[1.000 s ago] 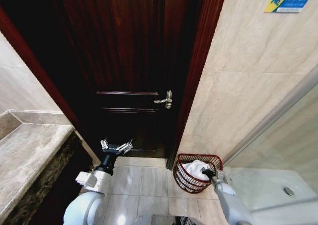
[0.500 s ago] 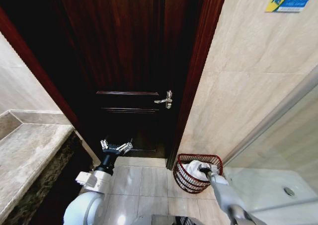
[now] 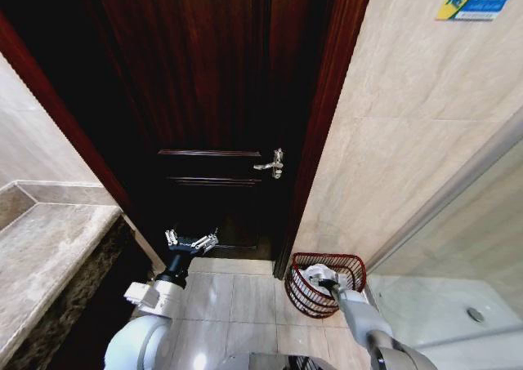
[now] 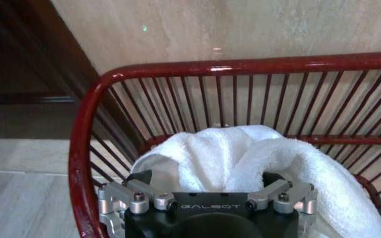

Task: Discard the used towel into the hamper.

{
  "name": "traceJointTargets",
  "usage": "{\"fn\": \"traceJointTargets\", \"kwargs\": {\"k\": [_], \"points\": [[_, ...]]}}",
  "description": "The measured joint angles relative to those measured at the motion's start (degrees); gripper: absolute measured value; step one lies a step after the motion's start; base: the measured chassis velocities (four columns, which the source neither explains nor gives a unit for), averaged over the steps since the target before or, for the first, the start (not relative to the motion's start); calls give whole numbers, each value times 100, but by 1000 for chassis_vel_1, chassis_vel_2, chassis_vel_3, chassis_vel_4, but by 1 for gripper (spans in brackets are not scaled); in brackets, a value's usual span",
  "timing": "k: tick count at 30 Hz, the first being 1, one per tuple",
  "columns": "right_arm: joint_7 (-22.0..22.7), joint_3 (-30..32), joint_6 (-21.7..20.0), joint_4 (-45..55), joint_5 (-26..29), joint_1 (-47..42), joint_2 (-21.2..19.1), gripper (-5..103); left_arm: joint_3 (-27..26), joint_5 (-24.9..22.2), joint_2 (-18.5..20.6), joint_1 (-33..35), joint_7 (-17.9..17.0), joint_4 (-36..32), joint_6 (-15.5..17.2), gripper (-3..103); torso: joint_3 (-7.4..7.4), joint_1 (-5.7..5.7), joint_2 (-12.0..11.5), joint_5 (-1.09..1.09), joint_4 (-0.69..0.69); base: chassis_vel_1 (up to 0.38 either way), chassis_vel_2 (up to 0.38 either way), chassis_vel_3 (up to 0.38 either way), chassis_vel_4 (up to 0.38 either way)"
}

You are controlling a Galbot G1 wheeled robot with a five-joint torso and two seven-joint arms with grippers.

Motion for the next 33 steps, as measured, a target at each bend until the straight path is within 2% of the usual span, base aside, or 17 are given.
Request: {"fn": "traceJointTargets", "kwargs": {"k": [1, 5, 6, 8, 12, 15, 17, 20, 22, 24, 27, 28, 33], "points": [[0, 0, 0, 0, 0, 0, 0, 100, 0, 0, 0, 0, 0, 0, 0, 100, 0, 0, 0, 0, 0, 0, 0, 0, 0], [917, 51, -286, -192, -575, 223, -187, 100, 0, 0, 0, 0, 0, 0, 0, 100, 0, 0, -1, -4, -1, 0, 0, 0, 0], [917, 51, -286, -192, -575, 223, -187, 100, 0, 0, 0, 0, 0, 0, 0, 100, 0, 0, -1, -4, -1, 0, 0, 0, 0], [1258, 62, -357, -158, -621, 244, -258, 100, 0, 0, 0, 0, 0, 0, 0, 100, 0, 0, 0, -3, -2, 0, 0, 0, 0], [1485, 65, -337, -53, -750, 201, -277, 100, 0, 0, 0, 0, 0, 0, 0, 100, 0, 0, 0, -2, 0, 0, 0, 0, 0], [1505, 81, -294, 8, -851, 119, -232, 100, 0, 0, 0, 0, 0, 0, 0, 100, 0, 0, -1, -2, -1, 0, 0, 0, 0], [1336, 86, -279, 90, -795, 36, -147, 100, 0, 0, 0, 0, 0, 0, 0, 100, 0, 0, 0, -3, -2, 0, 0, 0, 0], [756, 62, -300, 383, -61, -159, 39, 100, 0, 0, 0, 0, 0, 0, 0, 100, 0, 0, 0, -1, 0, 0, 0, 0, 0], [722, 57, -283, 418, 95, -186, 83, 100, 0, 0, 0, 0, 0, 0, 0, 100, 0, 0, 0, -1, 0, 0, 0, 0, 0], [816, 50, -72, 469, 342, -282, 135, 100, 0, 0, 0, 0, 0, 0, 0, 100, 0, 0, 0, 1, 2, 0, 0, 0, 0], [910, 50, 137, 629, 418, -457, 88, 100, 0, 0, 0, 0, 0, 0, 0, 100, 0, 0, 0, -2, 2, 0, 0, 0, 0], [942, 62, 471, 793, 555, -679, 12, 100, 0, 0, 0, 0, 0, 0, 0, 100, 0, 0, 0, -3, 0, 0, 0, 0, 0], [832, 61, 775, 1445, 808, -1317, -151, 100, -1, 0, 0, 1, 0, 0, 0, 100, 0, 0, 0, 0, -4, 0, 0, 0, 0]]}}
